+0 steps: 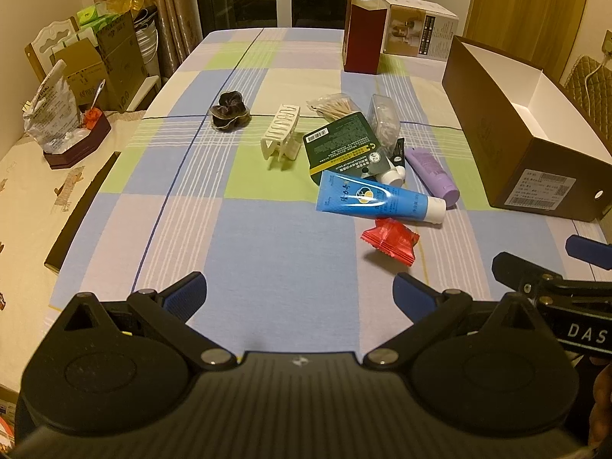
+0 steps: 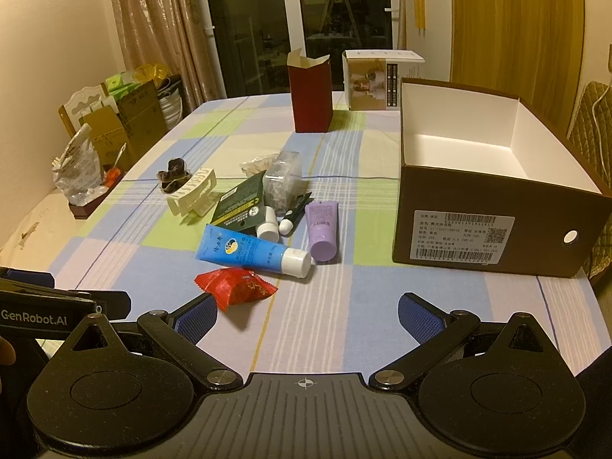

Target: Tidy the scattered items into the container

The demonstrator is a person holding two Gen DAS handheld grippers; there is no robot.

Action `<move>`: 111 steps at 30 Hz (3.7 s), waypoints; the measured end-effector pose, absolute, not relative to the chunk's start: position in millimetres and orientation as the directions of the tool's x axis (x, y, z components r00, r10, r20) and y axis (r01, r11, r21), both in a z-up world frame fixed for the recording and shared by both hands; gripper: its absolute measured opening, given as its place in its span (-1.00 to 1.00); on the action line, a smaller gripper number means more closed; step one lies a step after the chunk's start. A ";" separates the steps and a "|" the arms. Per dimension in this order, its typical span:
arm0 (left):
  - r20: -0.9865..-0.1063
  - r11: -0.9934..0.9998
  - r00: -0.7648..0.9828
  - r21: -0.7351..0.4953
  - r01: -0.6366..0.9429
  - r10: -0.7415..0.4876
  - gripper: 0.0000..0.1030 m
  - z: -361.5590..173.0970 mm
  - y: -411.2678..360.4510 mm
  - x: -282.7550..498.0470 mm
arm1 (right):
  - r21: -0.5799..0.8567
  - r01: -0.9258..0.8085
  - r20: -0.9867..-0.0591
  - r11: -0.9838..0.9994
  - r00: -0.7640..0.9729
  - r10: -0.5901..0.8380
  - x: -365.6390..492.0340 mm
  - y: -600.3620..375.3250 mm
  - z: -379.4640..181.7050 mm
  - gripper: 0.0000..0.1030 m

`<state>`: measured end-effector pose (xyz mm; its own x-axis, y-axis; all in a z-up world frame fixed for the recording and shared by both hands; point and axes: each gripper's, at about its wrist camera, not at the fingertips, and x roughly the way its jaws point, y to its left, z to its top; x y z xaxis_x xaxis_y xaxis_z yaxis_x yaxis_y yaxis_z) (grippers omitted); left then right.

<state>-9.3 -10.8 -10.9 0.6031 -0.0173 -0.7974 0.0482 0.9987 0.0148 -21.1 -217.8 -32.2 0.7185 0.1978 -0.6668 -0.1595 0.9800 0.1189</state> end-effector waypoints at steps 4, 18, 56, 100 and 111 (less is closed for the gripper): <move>-0.791 0.998 0.612 0.019 0.053 -0.017 0.98 -9.9 -10.3 -8.1 | 0.125 -0.148 -0.658 0.981 0.728 0.193 -20.9 -220.7 -34.7 1.00; -0.751 0.993 0.658 0.023 0.119 -0.061 0.98 0.3 10.7 27.2 | 0.083 -0.239 -0.654 0.967 0.719 0.234 -6.9 -205.3 -33.3 1.00; -0.751 0.942 0.648 0.111 0.315 -0.129 0.97 -37.0 13.9 121.7 | -0.385 -0.636 -0.702 0.669 0.672 0.235 47.6 -113.1 -129.9 -0.13; -0.806 0.420 0.431 0.254 0.871 -0.405 0.41 -98.7 -83.7 119.5 | -0.142 -0.285 -0.737 0.948 0.669 0.091 36.5 -214.6 -63.5 -0.49; -0.870 0.529 0.280 0.026 0.848 -0.405 -0.01 -85.9 -73.4 106.8 | -0.124 -0.257 -0.730 0.959 0.678 0.087 37.7 -221.0 -60.1 -0.49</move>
